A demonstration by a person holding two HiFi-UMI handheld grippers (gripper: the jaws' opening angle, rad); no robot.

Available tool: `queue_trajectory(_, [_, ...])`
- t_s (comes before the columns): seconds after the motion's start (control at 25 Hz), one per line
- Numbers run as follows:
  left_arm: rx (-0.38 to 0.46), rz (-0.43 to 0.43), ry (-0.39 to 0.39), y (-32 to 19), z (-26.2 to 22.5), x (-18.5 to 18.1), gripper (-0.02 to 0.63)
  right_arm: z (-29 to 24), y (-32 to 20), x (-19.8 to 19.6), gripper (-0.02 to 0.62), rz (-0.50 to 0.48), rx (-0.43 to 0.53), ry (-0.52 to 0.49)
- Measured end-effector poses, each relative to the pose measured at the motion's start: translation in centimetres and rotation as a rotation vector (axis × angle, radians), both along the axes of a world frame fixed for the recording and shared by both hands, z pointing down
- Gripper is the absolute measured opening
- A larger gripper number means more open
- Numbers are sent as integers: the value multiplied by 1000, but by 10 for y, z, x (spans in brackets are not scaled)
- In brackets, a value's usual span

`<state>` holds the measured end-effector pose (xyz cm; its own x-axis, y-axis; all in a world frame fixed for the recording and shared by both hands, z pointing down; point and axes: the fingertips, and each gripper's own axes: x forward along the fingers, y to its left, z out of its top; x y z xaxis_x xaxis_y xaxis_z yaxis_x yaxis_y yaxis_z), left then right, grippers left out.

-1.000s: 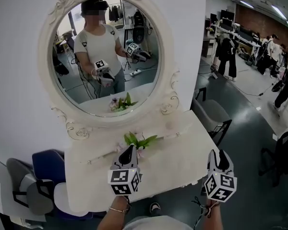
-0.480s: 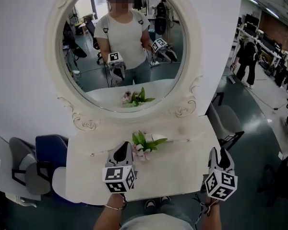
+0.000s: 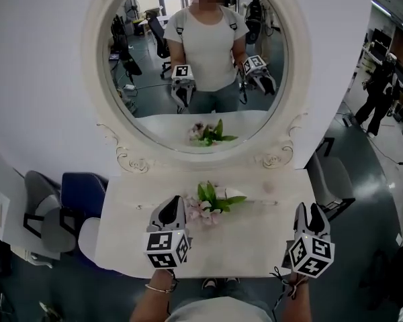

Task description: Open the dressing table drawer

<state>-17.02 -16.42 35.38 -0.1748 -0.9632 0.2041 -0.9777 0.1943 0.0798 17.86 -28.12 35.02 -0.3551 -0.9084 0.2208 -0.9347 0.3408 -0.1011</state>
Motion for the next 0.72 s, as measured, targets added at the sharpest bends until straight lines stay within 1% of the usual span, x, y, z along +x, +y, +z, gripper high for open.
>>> queue_trajectory(0.24, [-4, -46, -5, 6, -1, -12, 18, -1, -12, -12, 158, -36, 0, 12])
queue_trajectory(0.48, [-20, -91, 3, 8, 7, -24, 18, 8, -23, -27, 160, -81, -19, 30])
queue_trajectory(0.72, [-70, -132, 19, 13, 28, -31, 18, 30, -34, -31, 160, -105, -66, 63])
